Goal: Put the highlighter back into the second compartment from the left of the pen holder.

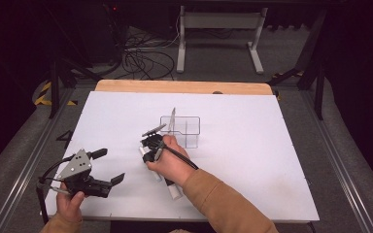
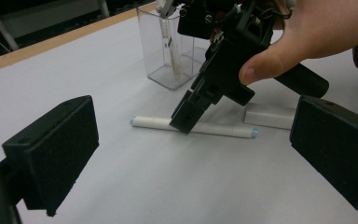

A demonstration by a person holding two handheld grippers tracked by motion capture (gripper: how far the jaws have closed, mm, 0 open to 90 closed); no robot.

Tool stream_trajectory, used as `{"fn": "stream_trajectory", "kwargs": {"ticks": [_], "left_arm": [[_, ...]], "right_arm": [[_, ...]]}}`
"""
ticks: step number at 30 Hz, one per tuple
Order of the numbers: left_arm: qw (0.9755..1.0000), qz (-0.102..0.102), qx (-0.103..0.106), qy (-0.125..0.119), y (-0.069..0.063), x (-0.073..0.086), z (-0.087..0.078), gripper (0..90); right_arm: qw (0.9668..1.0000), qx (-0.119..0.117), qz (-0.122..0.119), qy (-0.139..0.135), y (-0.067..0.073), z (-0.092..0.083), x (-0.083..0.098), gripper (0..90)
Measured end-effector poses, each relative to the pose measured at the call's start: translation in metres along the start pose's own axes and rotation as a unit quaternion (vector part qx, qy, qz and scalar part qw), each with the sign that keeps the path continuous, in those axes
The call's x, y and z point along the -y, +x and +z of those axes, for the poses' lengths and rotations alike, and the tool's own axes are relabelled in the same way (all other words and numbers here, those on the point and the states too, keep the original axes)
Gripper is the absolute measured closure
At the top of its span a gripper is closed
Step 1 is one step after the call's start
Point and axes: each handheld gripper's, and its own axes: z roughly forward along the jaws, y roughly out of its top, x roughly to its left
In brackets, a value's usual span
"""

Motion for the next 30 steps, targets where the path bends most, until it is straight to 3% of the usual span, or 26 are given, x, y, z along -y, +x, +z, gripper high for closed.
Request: {"fn": "stream_trajectory", "kwargs": {"ticks": [20, 30], "left_arm": [[1.0000, 0.001, -0.002, 0.001, -0.0001, 0.0001, 0.0006, 2.0], [1.0000, 0.001, -0.001, 0.000, -0.0001, 0.0001, 0.0002, 2.0]], "right_arm": [[0.9997, -0.003, 0.024, 0.001, -0.0014, 0.0002, -0.0011, 78.8], [0.9997, -0.016, 0.020, -0.003, -0.0020, -0.0014, -0.0013, 78.9]]}}
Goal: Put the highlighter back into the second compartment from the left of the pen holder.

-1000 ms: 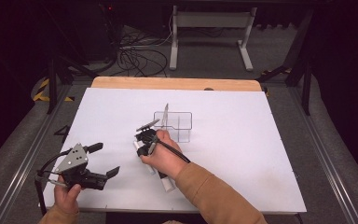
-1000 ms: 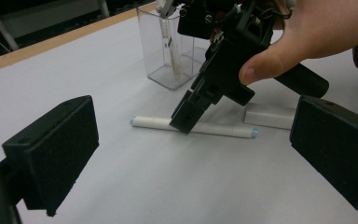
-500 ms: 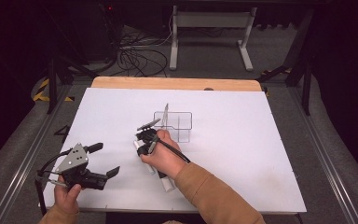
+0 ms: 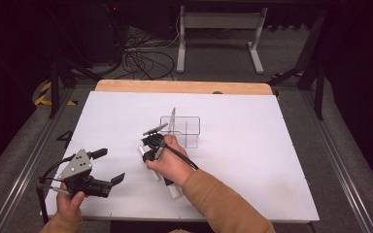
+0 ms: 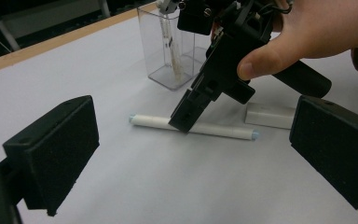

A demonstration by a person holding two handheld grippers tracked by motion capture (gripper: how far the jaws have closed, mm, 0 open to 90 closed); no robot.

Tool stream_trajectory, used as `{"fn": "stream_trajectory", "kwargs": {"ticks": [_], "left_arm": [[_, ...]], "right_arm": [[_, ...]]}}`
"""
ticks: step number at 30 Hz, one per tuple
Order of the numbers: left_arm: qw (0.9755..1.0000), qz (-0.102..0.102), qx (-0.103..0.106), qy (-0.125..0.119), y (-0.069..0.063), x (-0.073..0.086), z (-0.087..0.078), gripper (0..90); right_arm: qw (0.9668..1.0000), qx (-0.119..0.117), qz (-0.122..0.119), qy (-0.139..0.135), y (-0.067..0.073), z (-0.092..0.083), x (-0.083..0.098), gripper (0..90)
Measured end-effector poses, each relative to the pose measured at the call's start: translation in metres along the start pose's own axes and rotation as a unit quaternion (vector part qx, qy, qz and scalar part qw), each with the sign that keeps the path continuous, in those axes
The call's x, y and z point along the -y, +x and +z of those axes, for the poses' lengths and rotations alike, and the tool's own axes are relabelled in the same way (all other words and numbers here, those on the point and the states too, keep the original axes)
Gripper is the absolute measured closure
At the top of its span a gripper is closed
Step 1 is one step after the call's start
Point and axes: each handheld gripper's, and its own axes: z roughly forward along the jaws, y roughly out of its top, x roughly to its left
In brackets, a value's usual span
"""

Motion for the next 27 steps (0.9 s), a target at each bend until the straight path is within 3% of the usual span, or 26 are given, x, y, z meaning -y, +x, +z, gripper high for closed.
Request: {"fn": "stream_trajectory", "kwargs": {"ticks": [12, 27], "left_arm": [[1.0000, -0.001, 0.000, -0.001, 0.000, 0.000, 0.001, 2.0], [1.0000, 0.000, 0.001, 0.000, 0.000, 0.000, 0.001, 2.0]], "right_arm": [[0.9986, -0.032, 0.000, -0.042, -0.003, -0.025, -0.001, 78.8], [0.9947, -0.050, -0.005, -0.089, -0.002, -0.053, 0.000, 78.8]]}}
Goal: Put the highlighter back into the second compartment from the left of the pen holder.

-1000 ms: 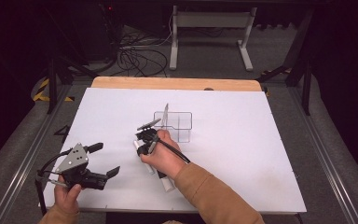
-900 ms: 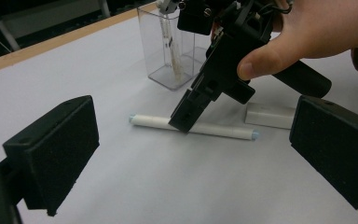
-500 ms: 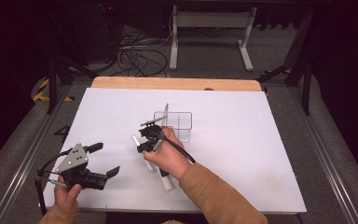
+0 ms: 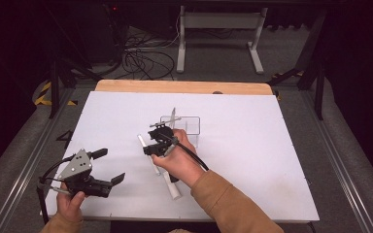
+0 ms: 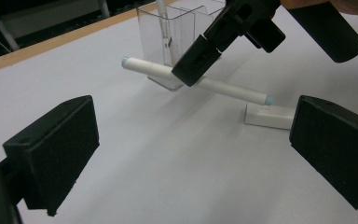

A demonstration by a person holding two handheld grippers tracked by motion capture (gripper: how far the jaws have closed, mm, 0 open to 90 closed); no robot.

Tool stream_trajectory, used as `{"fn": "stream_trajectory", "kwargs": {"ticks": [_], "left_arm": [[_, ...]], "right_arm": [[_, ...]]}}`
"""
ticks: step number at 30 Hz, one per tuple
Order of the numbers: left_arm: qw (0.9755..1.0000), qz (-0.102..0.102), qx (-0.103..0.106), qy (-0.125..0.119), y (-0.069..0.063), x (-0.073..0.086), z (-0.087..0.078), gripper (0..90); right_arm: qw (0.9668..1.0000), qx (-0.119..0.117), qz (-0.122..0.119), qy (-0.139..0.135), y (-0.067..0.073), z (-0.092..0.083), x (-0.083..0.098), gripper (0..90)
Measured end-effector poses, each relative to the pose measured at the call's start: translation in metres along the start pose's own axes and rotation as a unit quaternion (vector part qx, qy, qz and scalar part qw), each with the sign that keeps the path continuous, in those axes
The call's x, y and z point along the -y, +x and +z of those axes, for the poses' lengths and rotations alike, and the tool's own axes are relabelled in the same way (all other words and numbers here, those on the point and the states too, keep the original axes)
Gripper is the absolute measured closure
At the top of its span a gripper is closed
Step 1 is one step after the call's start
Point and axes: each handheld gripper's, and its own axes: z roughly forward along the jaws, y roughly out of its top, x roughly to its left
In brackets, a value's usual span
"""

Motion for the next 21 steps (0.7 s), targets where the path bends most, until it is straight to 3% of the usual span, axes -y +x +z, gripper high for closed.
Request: {"fn": "stream_trajectory", "kwargs": {"ticks": [8, 21], "left_arm": [[1.0000, 0.000, 0.000, 0.001, 0.000, 0.000, 0.000, 2.0], [1.0000, 0.000, -0.002, 0.000, 0.000, 0.000, 0.000, 2.1]], "right_arm": [[0.9988, -0.020, -0.010, -0.043, 0.000, -0.014, -0.001, 78.7], [0.9956, -0.042, -0.012, -0.083, -0.004, -0.032, 0.000, 78.7]]}}
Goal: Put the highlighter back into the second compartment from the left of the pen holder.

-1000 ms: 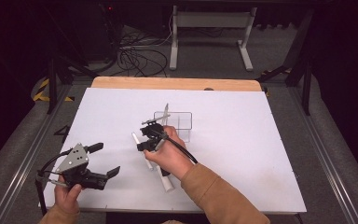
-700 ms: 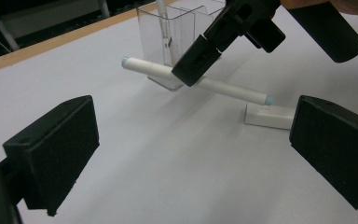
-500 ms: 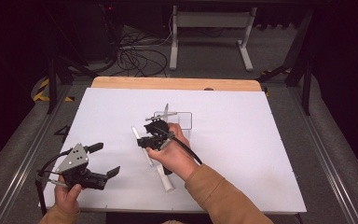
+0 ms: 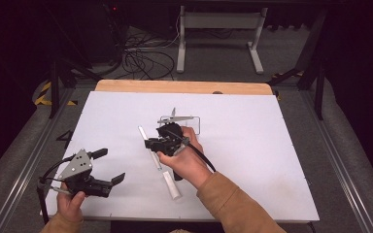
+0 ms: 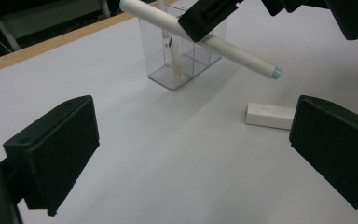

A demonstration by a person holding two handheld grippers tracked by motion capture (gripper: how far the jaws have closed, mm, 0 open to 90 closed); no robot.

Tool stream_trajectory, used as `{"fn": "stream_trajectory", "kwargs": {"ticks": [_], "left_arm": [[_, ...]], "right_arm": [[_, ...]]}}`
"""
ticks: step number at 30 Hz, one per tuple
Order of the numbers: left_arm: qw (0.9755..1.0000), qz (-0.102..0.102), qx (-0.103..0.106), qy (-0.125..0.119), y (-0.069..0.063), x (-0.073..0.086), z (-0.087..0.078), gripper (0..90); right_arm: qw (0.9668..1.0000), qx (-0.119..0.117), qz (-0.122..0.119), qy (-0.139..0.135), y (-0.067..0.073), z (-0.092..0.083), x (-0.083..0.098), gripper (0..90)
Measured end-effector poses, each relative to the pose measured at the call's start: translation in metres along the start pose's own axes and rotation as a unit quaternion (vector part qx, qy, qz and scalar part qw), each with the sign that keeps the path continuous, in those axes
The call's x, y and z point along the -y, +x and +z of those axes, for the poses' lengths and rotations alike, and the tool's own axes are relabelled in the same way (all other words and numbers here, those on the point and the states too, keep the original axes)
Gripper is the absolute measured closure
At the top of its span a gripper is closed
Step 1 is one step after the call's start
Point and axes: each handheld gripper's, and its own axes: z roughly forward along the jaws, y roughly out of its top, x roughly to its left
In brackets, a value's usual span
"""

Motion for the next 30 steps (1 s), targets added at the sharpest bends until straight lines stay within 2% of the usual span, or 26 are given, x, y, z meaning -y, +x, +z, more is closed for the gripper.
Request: {"fn": "stream_trajectory", "kwargs": {"ticks": [6, 12, 18, 30], "left_arm": [[1.0000, 0.000, 0.000, 0.001, 0.000, 0.000, 0.000, 2.1], [1.0000, -0.003, -0.002, -0.001, 0.000, 0.000, 0.000, 2.1], [1.0000, 0.001, -0.005, 0.000, -0.001, 0.000, 0.000, 2.1], [1.0000, 0.000, -0.003, 0.000, 0.000, 0.000, 0.000, 2.2]], "right_arm": [[0.9990, -0.010, -0.016, -0.040, -0.003, -0.011, -0.002, 78.7], [0.9968, -0.020, -0.022, -0.074, -0.007, -0.025, -0.003, 78.7], [0.9944, -0.020, -0.022, -0.101, -0.013, -0.036, -0.006, 78.7], [0.9882, -0.010, -0.024, -0.151, -0.029, -0.045, -0.011, 78.7]]}}
